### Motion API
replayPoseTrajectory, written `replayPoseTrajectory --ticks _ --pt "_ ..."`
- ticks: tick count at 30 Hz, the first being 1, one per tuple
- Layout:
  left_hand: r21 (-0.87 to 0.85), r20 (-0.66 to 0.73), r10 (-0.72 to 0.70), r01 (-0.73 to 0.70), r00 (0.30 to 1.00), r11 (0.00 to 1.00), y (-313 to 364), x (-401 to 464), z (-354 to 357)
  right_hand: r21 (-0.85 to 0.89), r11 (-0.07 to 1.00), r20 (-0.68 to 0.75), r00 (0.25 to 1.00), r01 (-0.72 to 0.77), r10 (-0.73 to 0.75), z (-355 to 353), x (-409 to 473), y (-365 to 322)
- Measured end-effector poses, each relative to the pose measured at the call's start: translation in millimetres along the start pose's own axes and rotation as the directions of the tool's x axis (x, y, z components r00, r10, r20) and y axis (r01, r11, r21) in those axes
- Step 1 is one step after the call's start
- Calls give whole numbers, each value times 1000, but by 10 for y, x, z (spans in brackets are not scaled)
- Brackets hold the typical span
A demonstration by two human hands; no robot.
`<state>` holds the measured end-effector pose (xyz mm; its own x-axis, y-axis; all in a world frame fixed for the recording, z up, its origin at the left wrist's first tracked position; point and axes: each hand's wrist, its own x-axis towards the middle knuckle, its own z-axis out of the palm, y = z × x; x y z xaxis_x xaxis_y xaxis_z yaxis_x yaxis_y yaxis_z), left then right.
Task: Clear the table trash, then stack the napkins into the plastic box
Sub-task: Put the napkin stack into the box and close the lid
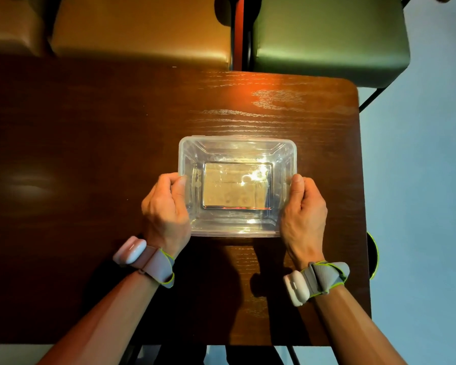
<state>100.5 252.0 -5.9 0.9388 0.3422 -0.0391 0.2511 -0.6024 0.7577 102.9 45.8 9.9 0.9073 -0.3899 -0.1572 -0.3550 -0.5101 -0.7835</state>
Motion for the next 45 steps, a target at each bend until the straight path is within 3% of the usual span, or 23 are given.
replayPoseTrajectory --ticks 3,5,8,10,12,16,24,35,45 --pt "92 24 26 -28 999 995 93 14 -43 -31 999 34 999 -13 14 -38 23 -48" --pt "183 42 26 -33 999 982 148 34 -87 -140 990 63 998 6 3 -85 53 -69" --pt "369 51 180 -186 982 911 226 101 -179 -447 875 0 978 188 -210 -133 60 -166" --pt "494 151 307 -341 940 800 292 150 -142 -594 718 102 920 361 -378 -72 29 -276" --pt "559 285 373 -469 883 684 339 166 -20 -631 605 271 869 485 -414 68 27 -320" --pt "597 396 387 -554 833 581 306 145 173 -633 557 395 843 538 -365 250 65 -304" --pt "629 358 350 -501 865 595 324 129 212 -657 514 376 830 552 -411 347 87 -183" --pt "544 367 403 -545 838 638 281 119 185 -667 509 376 836 544 -400 367 91 -178" --pt "557 329 385 -507 862 658 312 223 252 -647 512 364 819 565 -444 359 215 -215"
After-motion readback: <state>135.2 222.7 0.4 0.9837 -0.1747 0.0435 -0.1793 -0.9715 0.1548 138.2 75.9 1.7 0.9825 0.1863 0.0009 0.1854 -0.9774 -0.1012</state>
